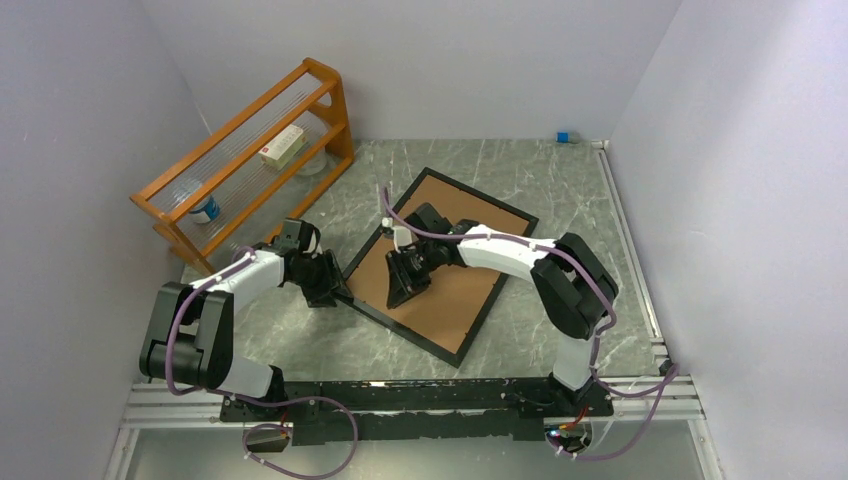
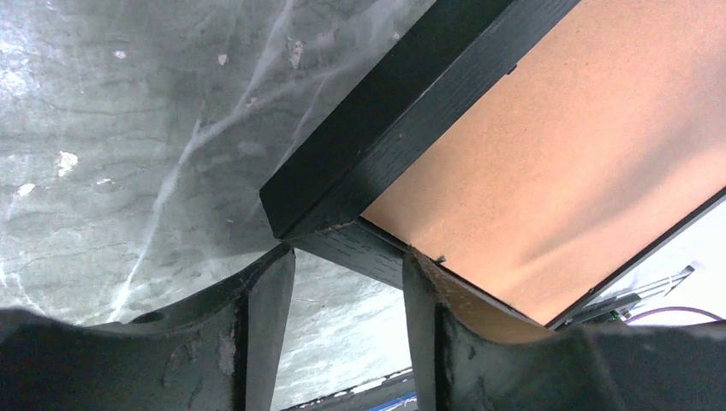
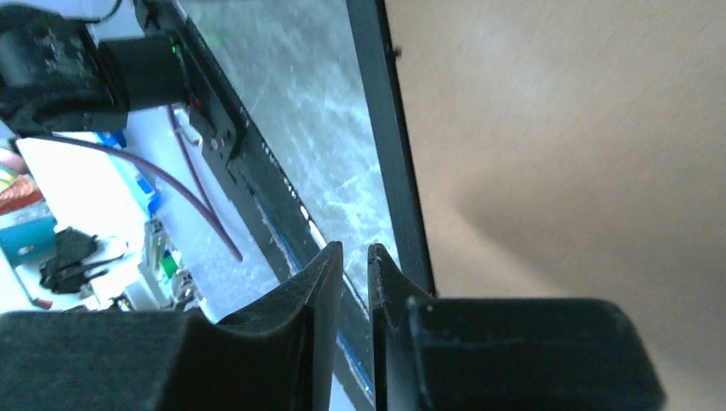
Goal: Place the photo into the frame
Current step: Install the photo frame at the center of the board.
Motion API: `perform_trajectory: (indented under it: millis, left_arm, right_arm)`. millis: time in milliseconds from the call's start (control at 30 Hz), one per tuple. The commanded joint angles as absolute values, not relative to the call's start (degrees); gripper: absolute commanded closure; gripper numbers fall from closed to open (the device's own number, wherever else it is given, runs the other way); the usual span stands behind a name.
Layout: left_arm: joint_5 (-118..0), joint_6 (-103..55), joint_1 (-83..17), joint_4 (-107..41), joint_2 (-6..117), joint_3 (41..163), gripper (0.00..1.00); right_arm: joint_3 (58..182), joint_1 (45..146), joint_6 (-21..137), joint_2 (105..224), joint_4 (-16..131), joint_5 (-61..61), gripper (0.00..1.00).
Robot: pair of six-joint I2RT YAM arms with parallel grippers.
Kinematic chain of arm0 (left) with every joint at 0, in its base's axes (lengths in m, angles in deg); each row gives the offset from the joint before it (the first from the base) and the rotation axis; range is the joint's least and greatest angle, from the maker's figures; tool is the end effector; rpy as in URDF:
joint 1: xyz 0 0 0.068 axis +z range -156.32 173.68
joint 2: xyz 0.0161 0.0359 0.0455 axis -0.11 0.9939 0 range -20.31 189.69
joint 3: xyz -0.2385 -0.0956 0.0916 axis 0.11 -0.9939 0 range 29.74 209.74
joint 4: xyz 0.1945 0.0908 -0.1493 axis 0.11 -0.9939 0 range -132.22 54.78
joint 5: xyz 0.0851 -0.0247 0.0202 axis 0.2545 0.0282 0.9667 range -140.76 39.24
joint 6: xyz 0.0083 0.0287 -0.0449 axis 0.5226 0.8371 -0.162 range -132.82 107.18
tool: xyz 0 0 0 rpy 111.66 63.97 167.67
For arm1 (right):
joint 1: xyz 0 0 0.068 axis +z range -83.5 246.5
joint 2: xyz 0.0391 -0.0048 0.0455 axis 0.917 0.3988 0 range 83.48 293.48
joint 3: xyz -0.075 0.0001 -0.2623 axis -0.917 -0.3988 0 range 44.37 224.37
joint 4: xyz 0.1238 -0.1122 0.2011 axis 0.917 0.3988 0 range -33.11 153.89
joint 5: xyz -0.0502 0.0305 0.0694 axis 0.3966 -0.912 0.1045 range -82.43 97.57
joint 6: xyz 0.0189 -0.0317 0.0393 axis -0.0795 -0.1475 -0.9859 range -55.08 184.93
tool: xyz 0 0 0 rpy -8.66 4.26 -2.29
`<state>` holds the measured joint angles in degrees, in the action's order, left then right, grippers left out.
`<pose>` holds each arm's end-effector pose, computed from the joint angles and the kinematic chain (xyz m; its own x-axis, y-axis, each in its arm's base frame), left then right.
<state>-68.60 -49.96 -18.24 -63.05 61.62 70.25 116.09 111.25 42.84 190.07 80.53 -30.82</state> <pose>0.2370 -0.0611 0.1569 -0.9122 -0.3948 -0.1093 -0.3111 0.8413 -0.4421 0.2570 0.2861 0.1887 -0.8552 -0.4329 -0.2849 -0.4971 0.5299 0.6871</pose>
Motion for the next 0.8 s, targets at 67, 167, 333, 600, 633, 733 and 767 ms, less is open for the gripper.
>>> perform_trajectory:
  millis: [67,167,333,600,633,733,767]
  left_arm:
    - [-66.6,-50.3,-18.4,-63.9,63.8,70.2,0.57]
    - [-65.7,-50.3,-18.4,-64.5,64.3,70.4,0.64]
    - [-64.4,-50.1,-18.4,-65.3,64.2,70.8,0.68]
    - [-64.3,-50.0,-18.4,-65.4,64.3,70.8,0.7]
    - [-64.3,-49.8,-18.4,-65.4,64.3,70.8,0.7]
    - [-63.9,-49.6,-18.4,-65.7,64.1,70.9,0.7]
    - [-63.9,-49.6,-18.4,-65.7,64.1,70.9,0.7]
  right_arm:
    - [109.3,111.8,41.6,187.3,76.9,-37.1,0.87]
    - [108.4,111.8,42.1,188.0,78.8,-35.8,0.94]
    - [107.9,111.8,43.4,189.1,81.9,-31.2,0.97]
    - [109.5,111.3,45.6,192.0,84.3,-24.5,1.0]
    - [109.7,111.2,46.1,192.1,84.6,-24.2,1.0]
    - [110.3,110.9,47.7,192.4,86.0,-23.0,1.0]
    - [110.5,110.8,48.1,192.7,86.5,-23.0,1.0]
